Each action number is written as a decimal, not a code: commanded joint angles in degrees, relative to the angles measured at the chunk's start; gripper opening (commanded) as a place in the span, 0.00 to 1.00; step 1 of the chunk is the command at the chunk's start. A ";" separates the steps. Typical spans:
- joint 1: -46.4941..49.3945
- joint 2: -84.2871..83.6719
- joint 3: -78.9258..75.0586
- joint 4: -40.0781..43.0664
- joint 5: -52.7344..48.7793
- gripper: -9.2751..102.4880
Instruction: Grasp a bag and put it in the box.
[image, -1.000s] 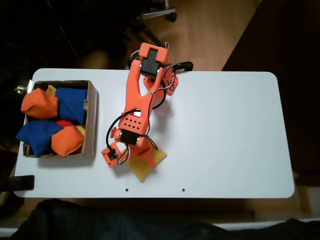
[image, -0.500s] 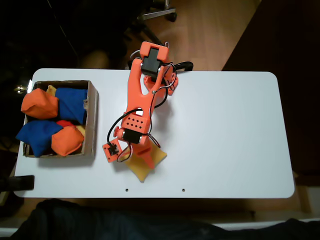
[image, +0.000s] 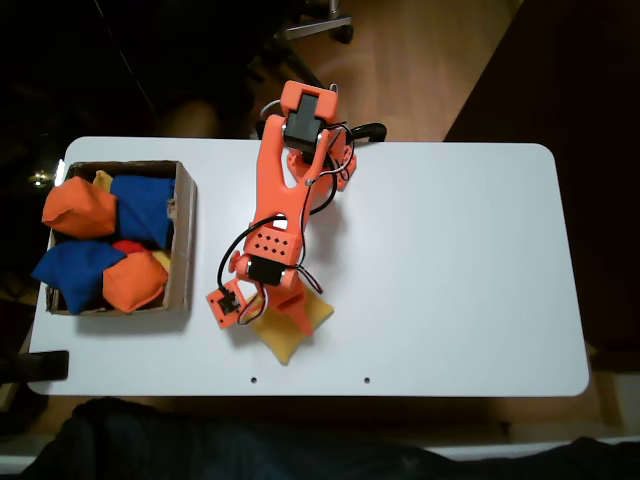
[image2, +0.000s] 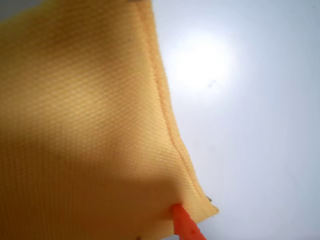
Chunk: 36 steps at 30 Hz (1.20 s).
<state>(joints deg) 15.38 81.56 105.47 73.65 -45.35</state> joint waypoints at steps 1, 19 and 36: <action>0.79 3.43 -1.23 1.76 -1.41 0.88; 5.01 13.01 -2.20 7.56 -16.79 0.88; 8.53 3.96 -7.21 2.72 -29.44 0.88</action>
<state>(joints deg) 23.38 85.61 100.46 77.70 -73.30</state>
